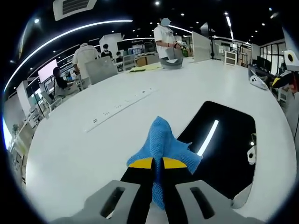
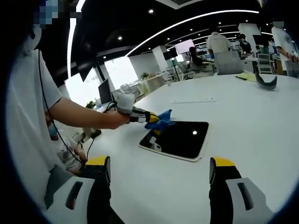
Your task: Wipe the mirror surface with the cleaning cloth until all visible marks leave the cleaned area.
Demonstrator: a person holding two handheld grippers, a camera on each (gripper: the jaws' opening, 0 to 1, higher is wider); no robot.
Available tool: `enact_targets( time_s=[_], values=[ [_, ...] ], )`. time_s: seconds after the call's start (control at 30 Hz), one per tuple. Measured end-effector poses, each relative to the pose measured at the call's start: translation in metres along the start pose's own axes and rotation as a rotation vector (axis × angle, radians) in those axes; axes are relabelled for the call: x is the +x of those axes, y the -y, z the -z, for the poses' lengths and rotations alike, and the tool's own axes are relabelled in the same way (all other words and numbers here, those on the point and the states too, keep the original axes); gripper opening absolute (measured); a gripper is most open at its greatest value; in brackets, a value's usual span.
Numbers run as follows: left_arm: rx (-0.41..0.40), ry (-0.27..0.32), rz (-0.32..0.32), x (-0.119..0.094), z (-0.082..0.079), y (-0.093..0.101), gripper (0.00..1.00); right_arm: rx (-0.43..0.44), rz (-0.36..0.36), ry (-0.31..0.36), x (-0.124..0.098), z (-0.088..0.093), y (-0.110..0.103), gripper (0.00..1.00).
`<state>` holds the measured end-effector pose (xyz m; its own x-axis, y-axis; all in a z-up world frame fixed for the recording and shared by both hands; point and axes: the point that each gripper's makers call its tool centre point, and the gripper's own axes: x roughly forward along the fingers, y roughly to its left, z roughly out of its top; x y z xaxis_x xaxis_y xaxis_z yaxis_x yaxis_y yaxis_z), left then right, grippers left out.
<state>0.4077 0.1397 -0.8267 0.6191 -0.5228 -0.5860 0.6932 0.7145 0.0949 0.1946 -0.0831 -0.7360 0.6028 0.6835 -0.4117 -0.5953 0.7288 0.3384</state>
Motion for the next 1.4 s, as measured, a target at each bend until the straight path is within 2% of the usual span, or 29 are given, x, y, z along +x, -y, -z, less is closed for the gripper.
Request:
enact_targets(
  time_s=[0.13,0.57,1.07,1.4],
  values=[
    [0.000,-0.012,0.010,0.003,0.005,0.001,0.03,0.005,0.002,-0.005,0.001,0.002,0.001,0.86],
    [-0.013,-0.006,0.010,0.003,0.005,0.001,0.03,0.010,-0.013,-0.009,0.007,0.000,0.000,0.86],
    [-0.011,-0.012,0.006,0.005,0.002,0.003,0.03,0.023,-0.007,-0.006,0.005,0.002,0.004,0.86],
    [-0.012,-0.006,0.020,0.013,-0.006,0.013,0.03,0.033,-0.004,-0.005,0.004,0.006,0.006,0.86]
  ],
)
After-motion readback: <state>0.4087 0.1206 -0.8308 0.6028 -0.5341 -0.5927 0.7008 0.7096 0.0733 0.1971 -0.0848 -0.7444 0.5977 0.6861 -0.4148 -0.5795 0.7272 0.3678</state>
